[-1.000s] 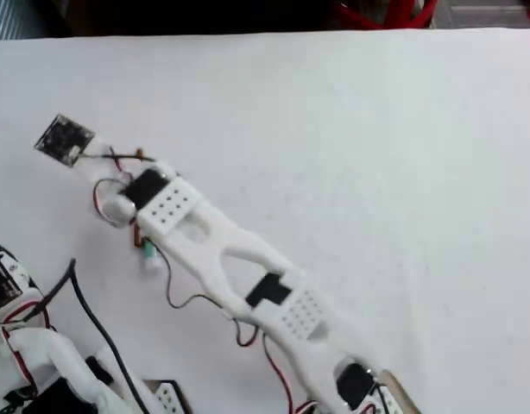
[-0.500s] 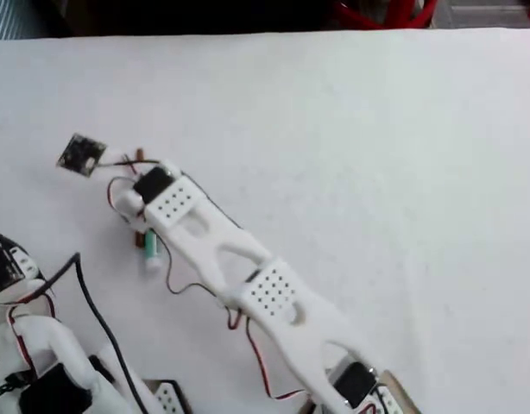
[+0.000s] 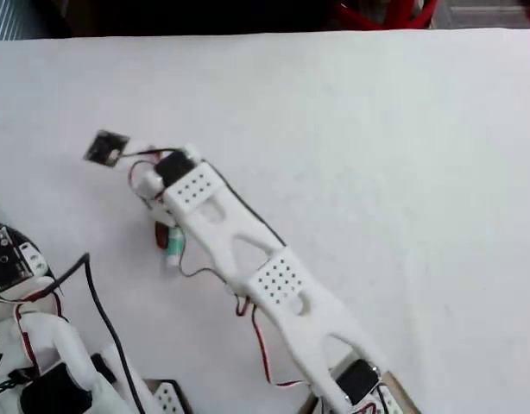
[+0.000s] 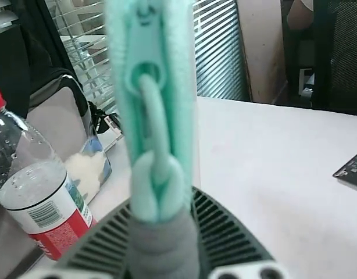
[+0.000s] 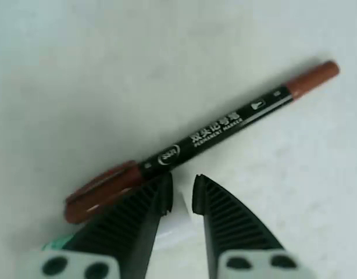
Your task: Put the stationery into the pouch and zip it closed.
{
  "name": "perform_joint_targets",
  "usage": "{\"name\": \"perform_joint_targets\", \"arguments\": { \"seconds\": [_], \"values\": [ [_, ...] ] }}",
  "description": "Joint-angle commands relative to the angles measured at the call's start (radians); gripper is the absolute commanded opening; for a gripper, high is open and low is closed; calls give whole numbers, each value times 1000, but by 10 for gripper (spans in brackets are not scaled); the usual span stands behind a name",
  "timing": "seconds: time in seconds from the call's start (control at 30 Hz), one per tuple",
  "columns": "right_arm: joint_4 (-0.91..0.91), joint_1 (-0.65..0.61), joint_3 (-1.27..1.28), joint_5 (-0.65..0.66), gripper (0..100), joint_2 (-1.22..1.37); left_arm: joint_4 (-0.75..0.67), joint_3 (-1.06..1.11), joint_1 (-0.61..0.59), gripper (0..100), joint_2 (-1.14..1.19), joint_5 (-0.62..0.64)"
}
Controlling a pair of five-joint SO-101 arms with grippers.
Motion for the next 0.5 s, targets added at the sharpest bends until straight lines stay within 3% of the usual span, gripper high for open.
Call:
{"name": "perform_joint_targets", "arguments": {
  "seconds": [0.0,0.27,0.47],
  "values": [
    [56,53,-18,14,73,-15,-21,-8,61,24,-12,-5],
    [143,157,-160,-35,24,-85,-21,-6,147,24,-12,-5],
    [136,22,-278,-133,22,-165,-21,-6,162,24,-12,-9]
  ]
}}
